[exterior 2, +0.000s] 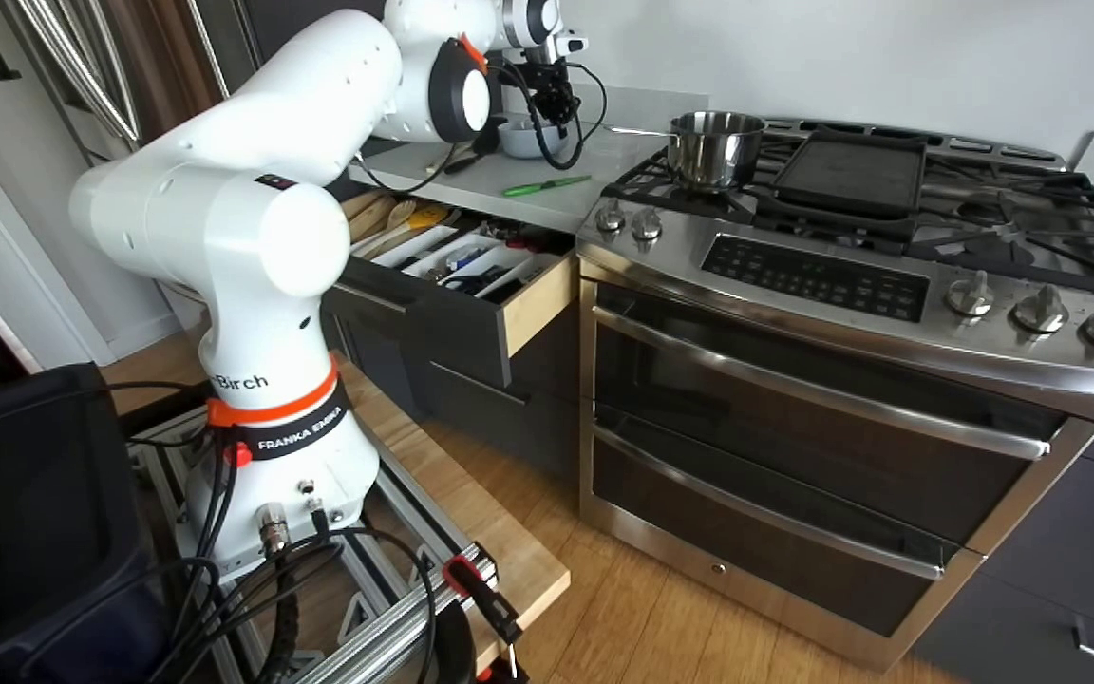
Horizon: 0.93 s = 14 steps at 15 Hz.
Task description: Pick up the clear lunch box and put it on the right side of the kitchen counter, pick up the gray bowl and move it forward onto the kitchen counter
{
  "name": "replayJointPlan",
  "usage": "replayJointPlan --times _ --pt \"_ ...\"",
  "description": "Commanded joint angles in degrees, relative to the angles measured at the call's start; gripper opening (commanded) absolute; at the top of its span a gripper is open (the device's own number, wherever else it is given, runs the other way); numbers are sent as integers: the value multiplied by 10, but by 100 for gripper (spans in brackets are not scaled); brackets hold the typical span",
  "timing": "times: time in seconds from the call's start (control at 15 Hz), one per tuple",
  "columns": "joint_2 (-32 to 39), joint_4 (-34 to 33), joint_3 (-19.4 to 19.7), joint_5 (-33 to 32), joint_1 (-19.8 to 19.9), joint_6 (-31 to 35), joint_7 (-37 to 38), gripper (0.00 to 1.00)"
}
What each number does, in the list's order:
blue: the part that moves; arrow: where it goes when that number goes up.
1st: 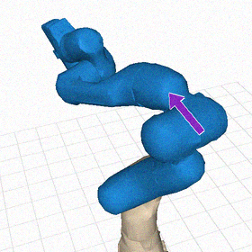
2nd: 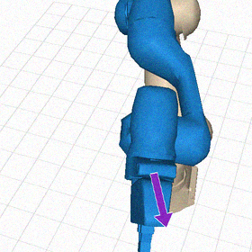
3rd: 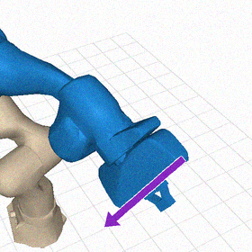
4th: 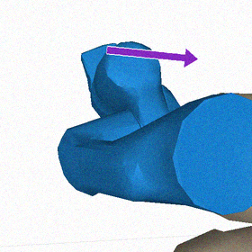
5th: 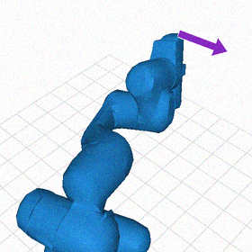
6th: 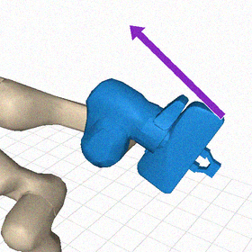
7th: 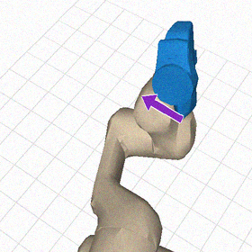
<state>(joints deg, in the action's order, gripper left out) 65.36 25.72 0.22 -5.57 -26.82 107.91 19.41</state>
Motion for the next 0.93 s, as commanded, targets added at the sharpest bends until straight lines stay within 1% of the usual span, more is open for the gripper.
replayJointPlan --times 0.0,0.47,0.87 --pt "-24 10 -17 13 9 -32 -56 2" --pt "-34 11 -33 12 10 -54 -161 2" --pt "-32 10 -55 20 14 -83 -250 2"
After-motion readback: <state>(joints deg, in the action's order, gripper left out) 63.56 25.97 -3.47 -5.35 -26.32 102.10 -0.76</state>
